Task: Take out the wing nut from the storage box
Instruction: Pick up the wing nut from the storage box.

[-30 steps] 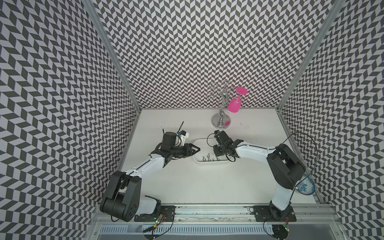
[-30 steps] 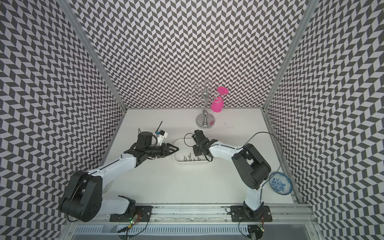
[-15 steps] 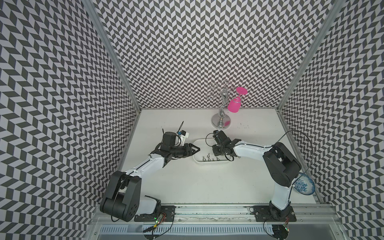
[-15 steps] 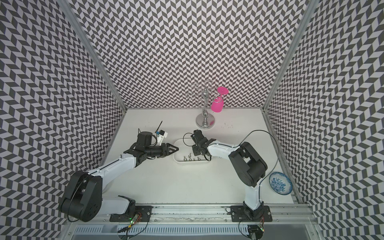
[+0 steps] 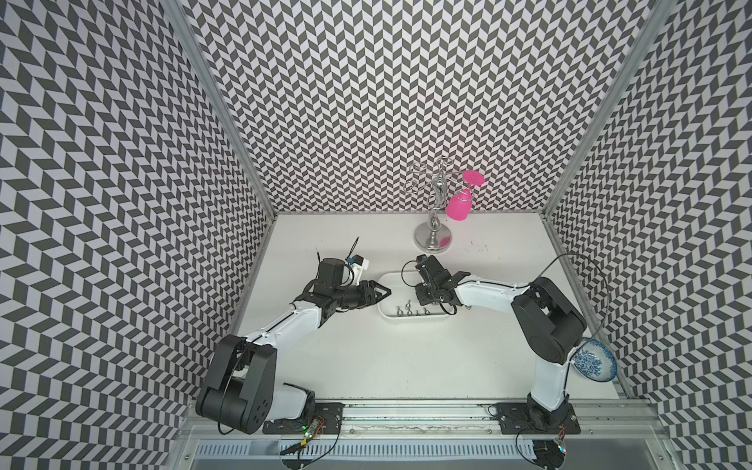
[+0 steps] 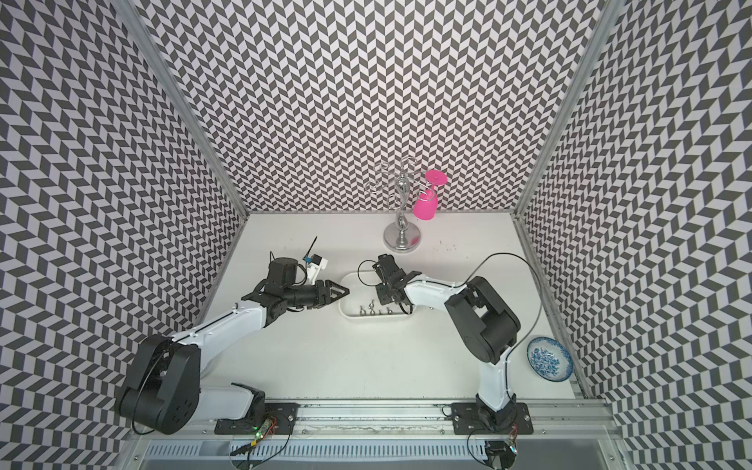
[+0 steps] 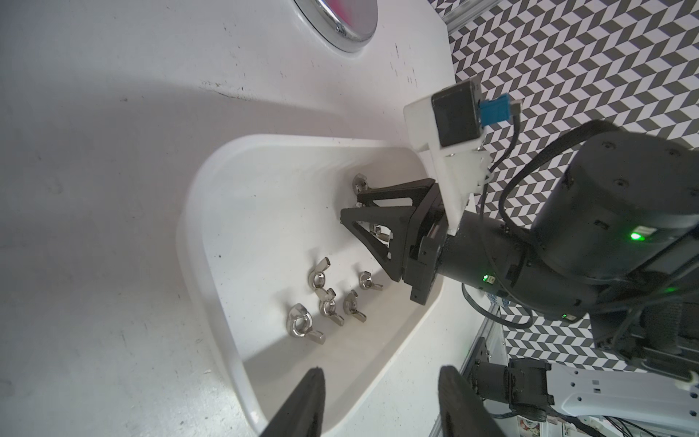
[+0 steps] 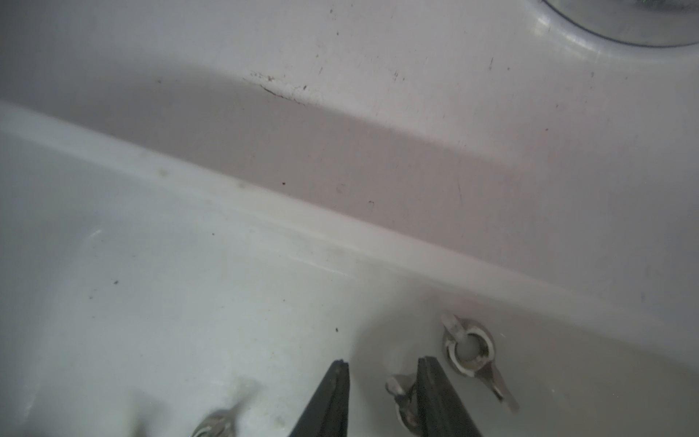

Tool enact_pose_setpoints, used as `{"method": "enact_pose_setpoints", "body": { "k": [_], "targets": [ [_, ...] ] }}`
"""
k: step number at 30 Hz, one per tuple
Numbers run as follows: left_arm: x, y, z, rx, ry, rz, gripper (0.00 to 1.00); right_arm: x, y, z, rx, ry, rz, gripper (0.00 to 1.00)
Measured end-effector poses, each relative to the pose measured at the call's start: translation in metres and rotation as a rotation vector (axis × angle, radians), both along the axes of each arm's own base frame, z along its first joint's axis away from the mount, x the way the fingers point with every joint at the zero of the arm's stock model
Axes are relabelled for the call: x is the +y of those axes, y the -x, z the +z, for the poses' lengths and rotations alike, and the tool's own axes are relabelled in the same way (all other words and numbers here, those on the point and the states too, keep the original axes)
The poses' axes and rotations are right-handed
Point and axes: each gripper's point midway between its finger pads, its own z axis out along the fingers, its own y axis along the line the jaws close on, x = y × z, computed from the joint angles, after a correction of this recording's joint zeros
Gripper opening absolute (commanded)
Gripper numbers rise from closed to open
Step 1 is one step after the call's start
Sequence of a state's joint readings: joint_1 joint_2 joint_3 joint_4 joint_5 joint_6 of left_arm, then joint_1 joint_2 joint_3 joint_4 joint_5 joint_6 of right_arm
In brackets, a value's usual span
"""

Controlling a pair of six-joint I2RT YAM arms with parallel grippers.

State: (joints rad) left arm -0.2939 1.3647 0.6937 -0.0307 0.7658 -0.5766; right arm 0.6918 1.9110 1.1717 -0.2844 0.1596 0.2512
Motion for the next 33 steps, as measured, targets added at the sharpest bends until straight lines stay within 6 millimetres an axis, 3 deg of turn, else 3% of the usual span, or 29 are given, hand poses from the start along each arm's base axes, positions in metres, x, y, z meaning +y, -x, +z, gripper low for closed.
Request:
{"method": "enact_pose_setpoints", "body": {
  "k": [19, 25, 33],
  "targets": [
    [0.0, 0.0, -0.0001, -0.001, 0.0, -0.001, 0.52, 0.0006, -0.0036, -0.0009, -0.004, 0.008, -0.001, 0.06],
    [0.0002, -0.0001, -0.0001, -0.003, -0.001, -0.001, 0.52, 0.0012, -0.0042, -0.0006, -0.004, 0.007, -0.001, 0.0],
    [0.0, 0.0, -0.0001, -0.003, -0.001, -0.001, 0.52, 0.0037, -0.0072, 0.0035, -0.013, -0.002, -0.004, 0.0]
  ]
}}
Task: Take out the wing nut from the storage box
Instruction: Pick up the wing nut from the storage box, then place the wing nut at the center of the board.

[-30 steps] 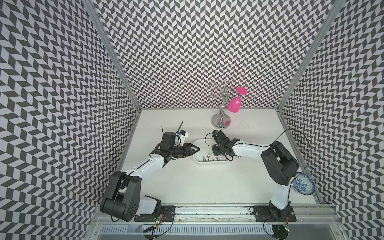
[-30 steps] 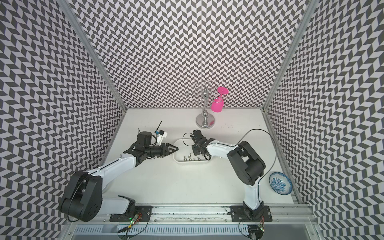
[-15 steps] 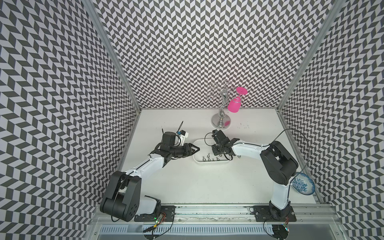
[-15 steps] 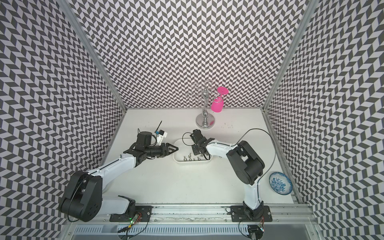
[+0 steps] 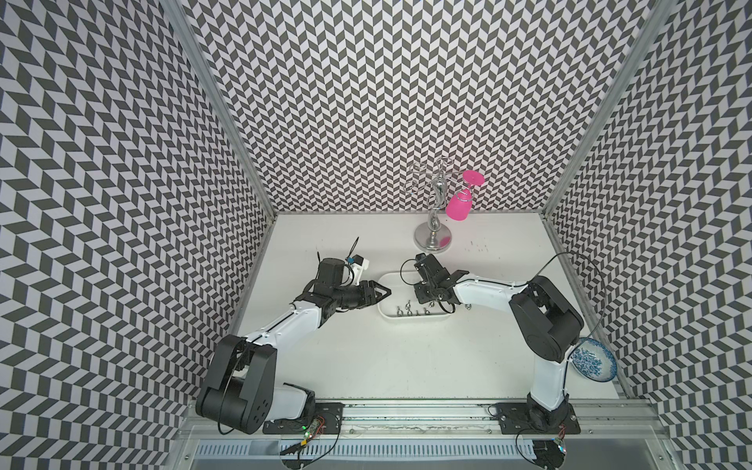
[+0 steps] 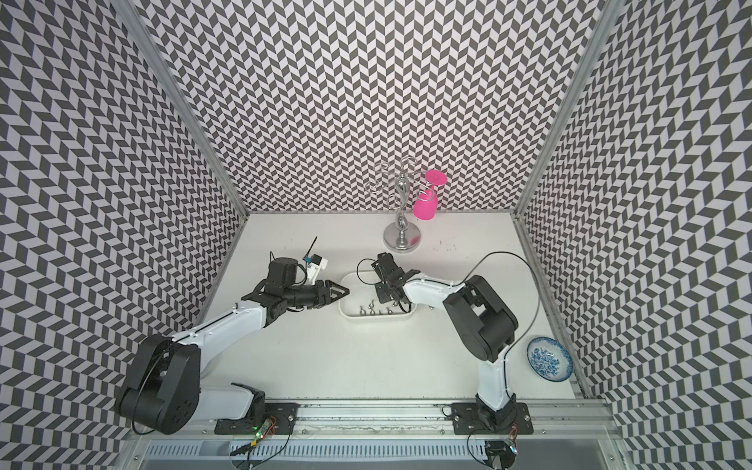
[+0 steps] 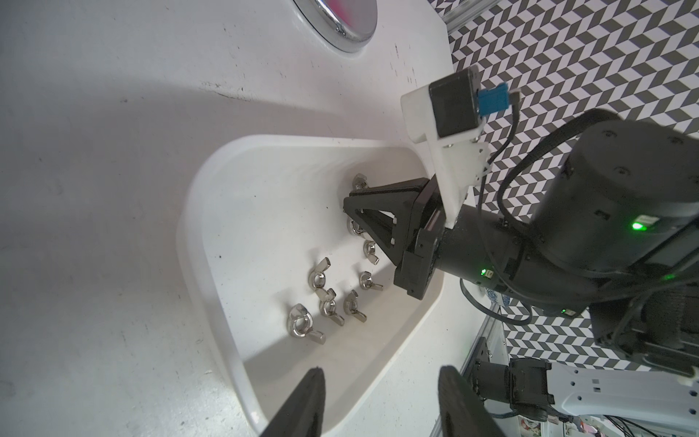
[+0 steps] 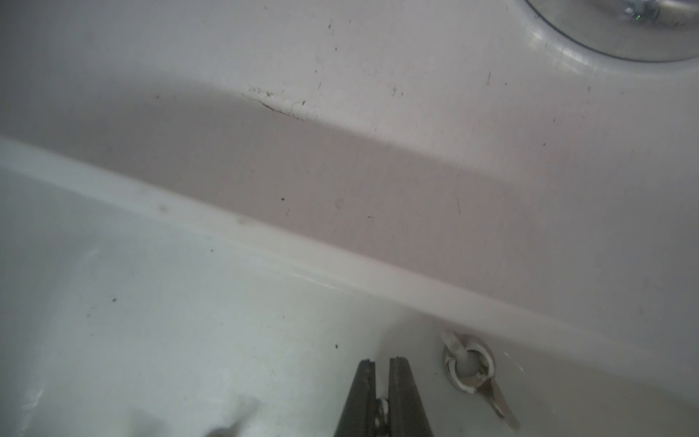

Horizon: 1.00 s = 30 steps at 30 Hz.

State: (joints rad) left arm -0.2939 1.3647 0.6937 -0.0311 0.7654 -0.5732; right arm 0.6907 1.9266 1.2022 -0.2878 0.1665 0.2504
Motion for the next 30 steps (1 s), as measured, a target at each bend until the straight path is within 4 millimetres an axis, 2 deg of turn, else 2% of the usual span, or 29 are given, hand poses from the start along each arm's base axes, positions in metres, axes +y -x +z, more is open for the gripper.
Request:
{"method": "enact_pose_setpoints", "body": {
  "k": [9, 13, 16, 19, 23, 25, 28, 30],
  "targets": [
    [0.0, 0.0, 0.0, 0.005, 0.003, 0.003, 0.52, 0.009, -0.013, 0.024, -0.051, -0.035, -0.009, 0.0],
    [-0.005, 0.002, 0.001, 0.011, 0.008, -0.001, 0.51, 0.0, -0.014, 0.039, -0.078, -0.039, -0.052, 0.0],
    [-0.019, 0.01, 0.001, 0.006, -0.004, -0.027, 0.51, -0.015, -0.012, 0.058, -0.108, -0.061, -0.098, 0.0],
    [-0.037, 0.022, 0.002, 0.004, -0.012, -0.07, 0.51, -0.039, -0.012, 0.075, -0.134, -0.086, -0.164, 0.0],
    [-0.063, 0.036, 0.01, -0.016, -0.005, -0.129, 0.51, -0.095, -0.01, 0.08, -0.151, -0.093, -0.319, 0.0],
    [-0.078, 0.043, 0.014, -0.025, 0.003, -0.158, 0.51, -0.127, -0.002, 0.069, -0.132, -0.084, -0.401, 0.0],
    [-0.104, 0.056, 0.016, -0.031, 0.008, -0.218, 0.51, -0.173, 0.016, 0.042, -0.071, -0.062, -0.522, 0.0],
    [-0.121, 0.064, 0.016, -0.031, 0.007, -0.257, 0.51, -0.194, 0.025, 0.026, -0.033, -0.049, -0.58, 0.0]
  ]
}}
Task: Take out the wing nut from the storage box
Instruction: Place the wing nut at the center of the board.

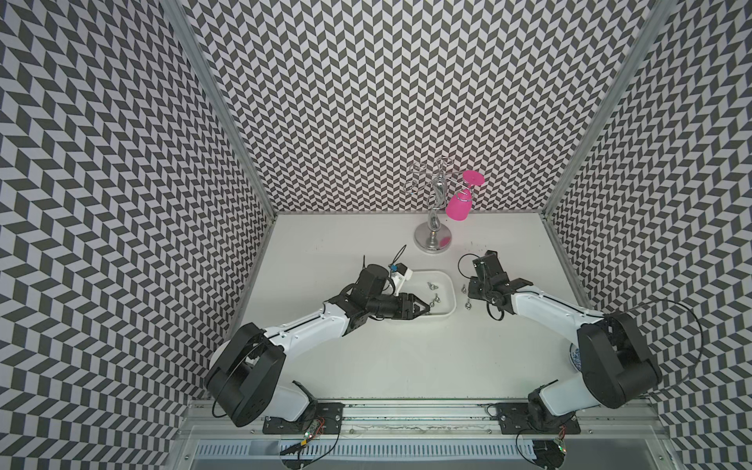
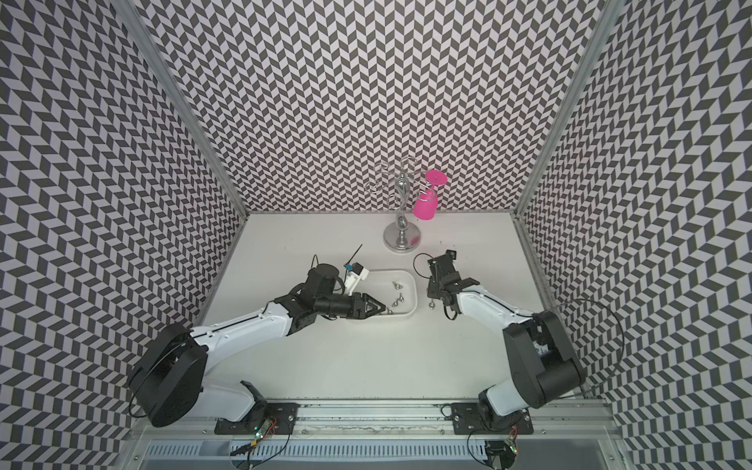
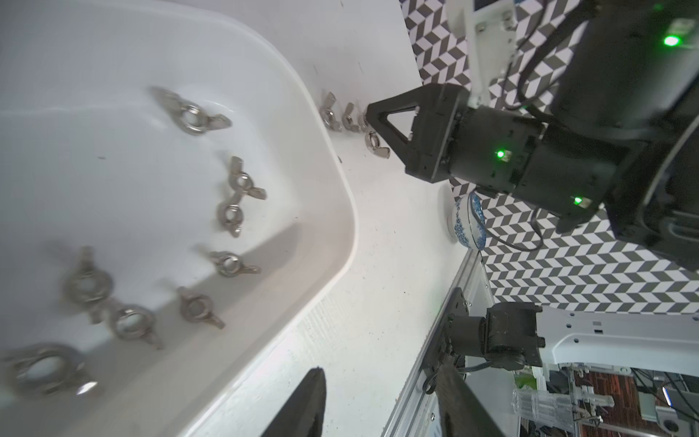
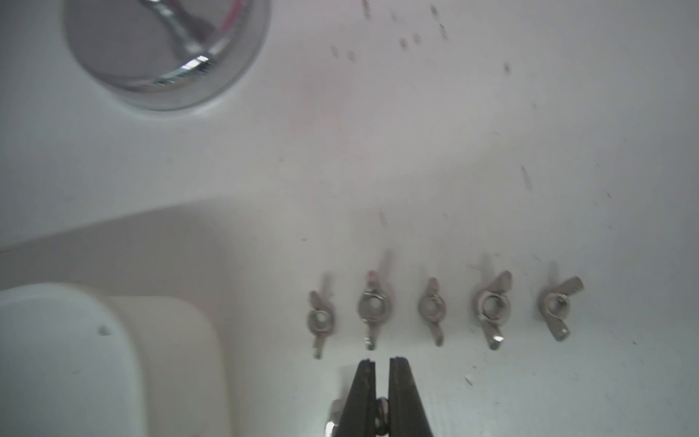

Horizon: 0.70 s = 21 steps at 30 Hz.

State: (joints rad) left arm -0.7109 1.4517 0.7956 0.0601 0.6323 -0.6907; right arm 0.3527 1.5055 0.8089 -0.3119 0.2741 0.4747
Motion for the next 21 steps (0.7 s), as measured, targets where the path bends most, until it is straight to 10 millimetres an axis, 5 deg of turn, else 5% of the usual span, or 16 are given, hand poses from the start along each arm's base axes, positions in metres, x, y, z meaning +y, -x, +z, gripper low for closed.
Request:
{"method": "enact_pose_setpoints", "body": {
  "k": [3, 13, 21],
  "targets": [
    [-0.023, 0.01, -0.005, 0.005, -0.007, -0.048, 0.51, -0.015, 0.01, -0.015, 0.041, -0.01, -0.044, 0.0],
    [-0.062, 0.033, -0.036, 0.071, -0.039, -0.119, 0.5, -0.006, 0.012, -0.027, 0.049, -0.065, -0.022, 0.0],
    [-0.076, 0.029, -0.02, 0.039, -0.008, -0.126, 0.5, -0.002, 0.011, -0.038, 0.067, -0.079, -0.01, 0.0]
  ]
}}
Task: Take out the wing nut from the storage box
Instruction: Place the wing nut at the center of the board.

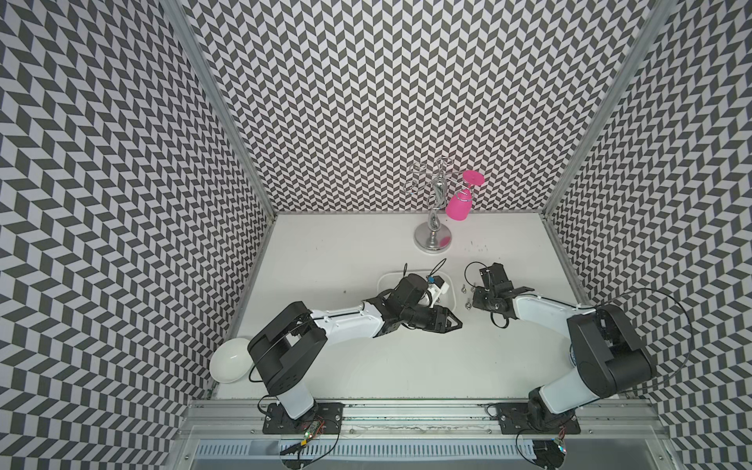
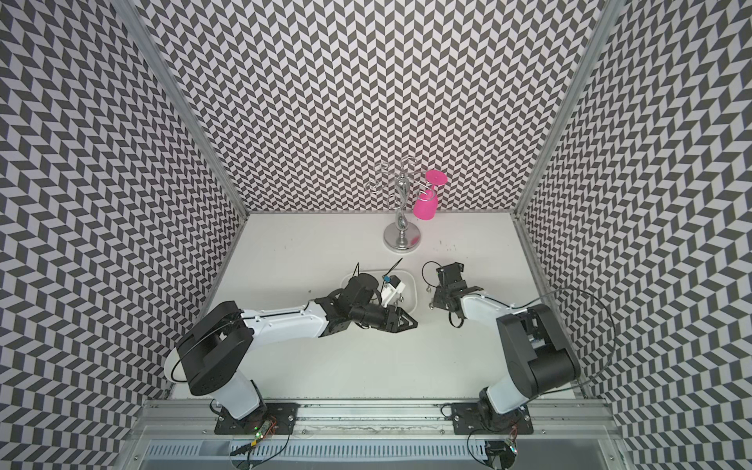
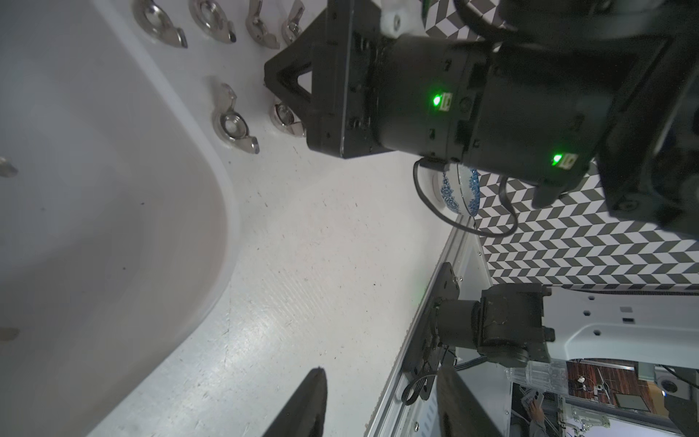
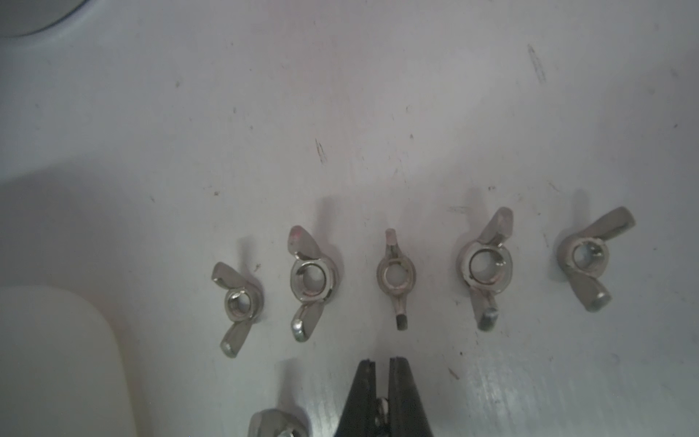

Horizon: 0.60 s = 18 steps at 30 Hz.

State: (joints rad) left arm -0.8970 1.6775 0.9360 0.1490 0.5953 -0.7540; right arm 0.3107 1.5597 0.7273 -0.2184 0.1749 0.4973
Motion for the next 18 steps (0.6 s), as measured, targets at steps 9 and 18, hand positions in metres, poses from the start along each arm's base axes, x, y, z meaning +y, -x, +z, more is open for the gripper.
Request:
{"method": "enact_pose_setpoints", "body": {
  "k": [9, 18],
  "targets": [
    [-0.0017, -0.0023, 0.0037, -0.009, 0.005, 0.004, 0.51, 0.003, -0.0017, 0.0003, -0.005, -0.01, 0.014, 0.08],
    [-0.0014, -0.0021, 0.0033, -0.007, 0.004, 0.003, 0.51, 0.0033, -0.0016, 0.0003, -0.005, -0.007, 0.022, 0.23]
  ]
}}
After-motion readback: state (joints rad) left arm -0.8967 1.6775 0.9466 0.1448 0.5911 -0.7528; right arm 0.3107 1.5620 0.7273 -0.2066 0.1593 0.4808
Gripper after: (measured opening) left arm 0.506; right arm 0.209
